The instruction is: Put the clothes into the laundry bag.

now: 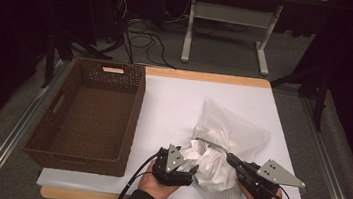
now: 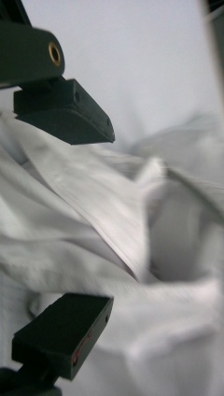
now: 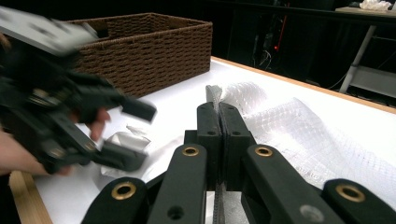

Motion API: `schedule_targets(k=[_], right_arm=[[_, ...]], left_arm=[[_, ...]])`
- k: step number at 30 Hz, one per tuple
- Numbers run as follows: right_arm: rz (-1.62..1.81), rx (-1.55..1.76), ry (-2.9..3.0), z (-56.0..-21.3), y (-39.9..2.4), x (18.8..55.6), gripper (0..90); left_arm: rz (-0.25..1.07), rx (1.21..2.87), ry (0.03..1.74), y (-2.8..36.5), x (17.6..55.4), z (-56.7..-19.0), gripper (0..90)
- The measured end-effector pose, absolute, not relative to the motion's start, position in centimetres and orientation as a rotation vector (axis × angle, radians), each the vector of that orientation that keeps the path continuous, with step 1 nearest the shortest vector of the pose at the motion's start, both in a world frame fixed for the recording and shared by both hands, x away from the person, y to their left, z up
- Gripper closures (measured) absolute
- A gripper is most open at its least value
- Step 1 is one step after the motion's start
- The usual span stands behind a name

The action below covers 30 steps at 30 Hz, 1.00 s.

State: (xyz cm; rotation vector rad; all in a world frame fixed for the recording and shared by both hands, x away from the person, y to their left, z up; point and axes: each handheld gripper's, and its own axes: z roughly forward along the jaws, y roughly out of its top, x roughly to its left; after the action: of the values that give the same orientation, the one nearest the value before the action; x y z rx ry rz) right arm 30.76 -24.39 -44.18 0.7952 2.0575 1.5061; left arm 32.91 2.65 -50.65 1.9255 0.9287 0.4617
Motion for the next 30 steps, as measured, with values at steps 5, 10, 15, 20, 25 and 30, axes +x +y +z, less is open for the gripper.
schedule_targets(k=[5,10,15,20,25,30], right_arm=[[1.503,0.796,2.057,-44.2,-24.5,30.8,90.0],[1.502,0.794,2.057,-44.3,-24.7,30.9,90.0],[1.495,0.798,2.057,-44.3,-24.6,30.9,90.0],[1.496,0.799,2.054,-44.4,-24.5,30.9,90.0],[1.490,0.796,2.059,-44.5,-24.6,31.0,90.0],[1.502,0.802,2.048,-44.4,-24.9,31.0,90.0]], left_arm=[[0.361,1.944,0.941,2.4,33.6,-51.8,46.7],[0.422,1.946,0.854,1.7,32.0,-50.6,82.9],[0.412,1.890,0.746,-0.1,31.0,-49.0,84.8],[0.407,1.842,0.731,-1.8,31.7,-48.3,84.4],[0.441,1.823,0.739,-3.6,32.9,-48.4,84.4],[0.496,1.864,0.748,-5.3,34.2,-48.9,84.2]])
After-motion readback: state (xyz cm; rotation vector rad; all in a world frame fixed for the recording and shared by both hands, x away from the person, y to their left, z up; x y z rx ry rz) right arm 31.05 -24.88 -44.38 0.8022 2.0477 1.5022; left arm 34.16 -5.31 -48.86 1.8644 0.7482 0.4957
